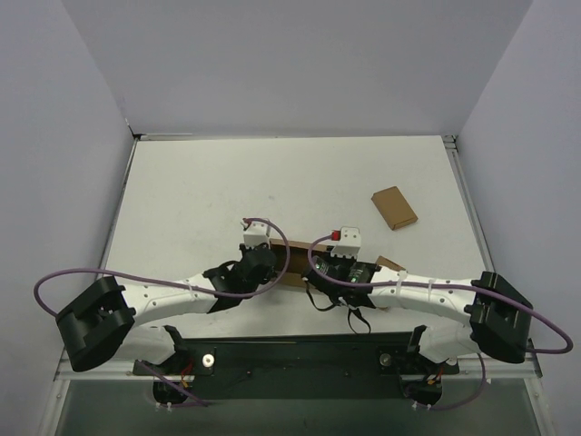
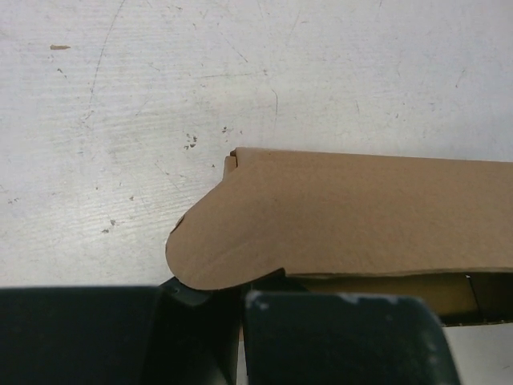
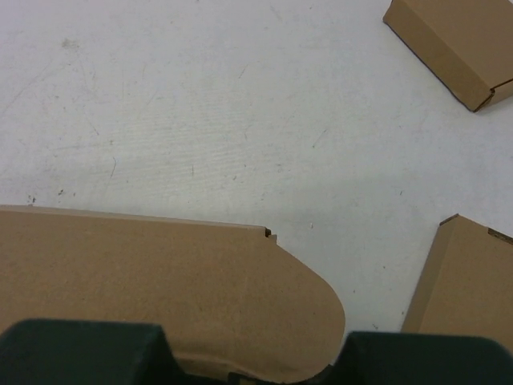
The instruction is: Fold the paper box
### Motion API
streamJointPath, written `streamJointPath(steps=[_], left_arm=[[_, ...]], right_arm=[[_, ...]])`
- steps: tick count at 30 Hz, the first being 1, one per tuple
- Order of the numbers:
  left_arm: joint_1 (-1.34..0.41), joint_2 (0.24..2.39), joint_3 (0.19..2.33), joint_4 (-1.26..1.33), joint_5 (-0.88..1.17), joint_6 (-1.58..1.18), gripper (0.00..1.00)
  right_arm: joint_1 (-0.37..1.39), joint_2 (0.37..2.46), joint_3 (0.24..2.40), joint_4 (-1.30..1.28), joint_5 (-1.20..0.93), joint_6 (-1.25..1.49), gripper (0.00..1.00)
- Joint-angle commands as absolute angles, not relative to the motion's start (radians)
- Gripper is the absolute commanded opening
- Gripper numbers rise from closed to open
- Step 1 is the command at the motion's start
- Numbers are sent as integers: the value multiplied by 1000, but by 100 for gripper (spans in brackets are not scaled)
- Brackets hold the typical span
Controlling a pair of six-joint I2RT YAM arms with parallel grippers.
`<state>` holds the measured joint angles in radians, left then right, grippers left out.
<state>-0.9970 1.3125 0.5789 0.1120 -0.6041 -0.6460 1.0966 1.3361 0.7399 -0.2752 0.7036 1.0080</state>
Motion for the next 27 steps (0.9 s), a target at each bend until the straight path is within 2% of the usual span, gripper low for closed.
streamJointPath(steps=[1, 2, 5, 9, 16, 21, 27], left_arm=[[-1011, 1301, 522, 35, -614, -673, 0], [-1011, 1299, 517, 31, -618, -672, 0], [-1014, 1296, 512, 23, -644, -669, 0], [-1020, 1298, 508, 26, -669, -666, 0], [-1029, 1319, 515, 28, -695, -653, 0], [-1040, 1333, 523, 25, -712, -650, 0], [-1058, 1333, 518, 40, -741, -611, 0]], right_arm=[[1135, 1325, 747, -380, 722, 1060, 27], [1143, 1303, 749, -403, 735, 1065, 33], [1192, 1258, 755, -443, 774, 1074, 43], [1270, 1195, 759, -538, 825, 1100, 55], [1425, 1095, 716, -583, 882, 1083, 62], [1552, 1009, 692, -583, 939, 1032, 62], [1545, 896, 768, -583, 965, 974, 61]])
